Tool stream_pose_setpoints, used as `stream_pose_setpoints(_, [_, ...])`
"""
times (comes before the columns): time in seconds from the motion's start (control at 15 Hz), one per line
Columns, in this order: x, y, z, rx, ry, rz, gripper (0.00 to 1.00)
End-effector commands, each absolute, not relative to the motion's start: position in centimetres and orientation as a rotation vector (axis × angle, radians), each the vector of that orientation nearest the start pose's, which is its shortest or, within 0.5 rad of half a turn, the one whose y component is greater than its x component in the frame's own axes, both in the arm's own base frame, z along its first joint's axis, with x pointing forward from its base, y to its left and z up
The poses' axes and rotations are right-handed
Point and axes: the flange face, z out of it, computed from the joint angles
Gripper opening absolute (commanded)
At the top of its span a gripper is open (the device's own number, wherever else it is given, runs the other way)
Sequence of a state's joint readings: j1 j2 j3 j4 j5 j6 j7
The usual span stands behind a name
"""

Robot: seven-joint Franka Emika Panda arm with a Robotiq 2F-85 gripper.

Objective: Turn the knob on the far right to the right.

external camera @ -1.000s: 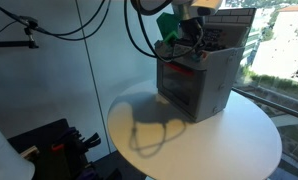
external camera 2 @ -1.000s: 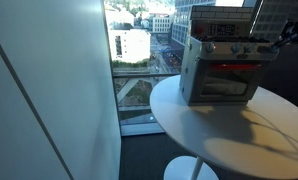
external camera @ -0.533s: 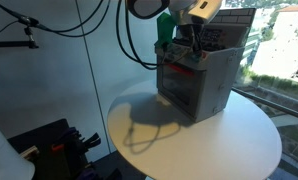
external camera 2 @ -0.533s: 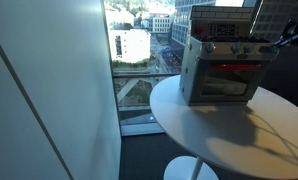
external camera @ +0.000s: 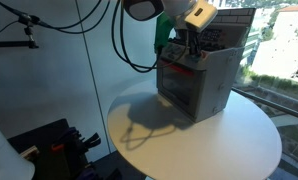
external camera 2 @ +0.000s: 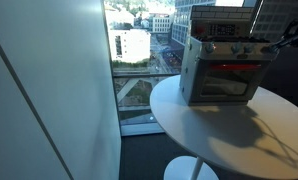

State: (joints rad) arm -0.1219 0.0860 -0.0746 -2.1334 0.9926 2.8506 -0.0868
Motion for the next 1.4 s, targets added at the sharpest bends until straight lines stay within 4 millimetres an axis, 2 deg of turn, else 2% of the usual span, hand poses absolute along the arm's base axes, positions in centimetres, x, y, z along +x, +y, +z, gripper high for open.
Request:
stream_pose_setpoints(0.0, [55.6,-16.5,44.1,-2.199,1.202,-0.922,0.39])
stream_pose_setpoints(0.07, [55.5,-16.4,44.2,-2.2,1.196,-0.921,0.41])
stream_pose_setpoints(0.47, [54.4,-16.6,46.3,-2.213,1.165,-0.97,0.88])
stream_pose_setpoints(0.6, [53.8,-16.4,46.3,-2.255,1.132,-0.954,0.99])
stream_pose_setpoints(0.93, [52.2,-15.9,46.4,-2.421,1.004,-0.883,1.0])
stream_pose_setpoints(1.33, [49.7,-15.1,48.8,-2.588,0.808,-0.689,1.0])
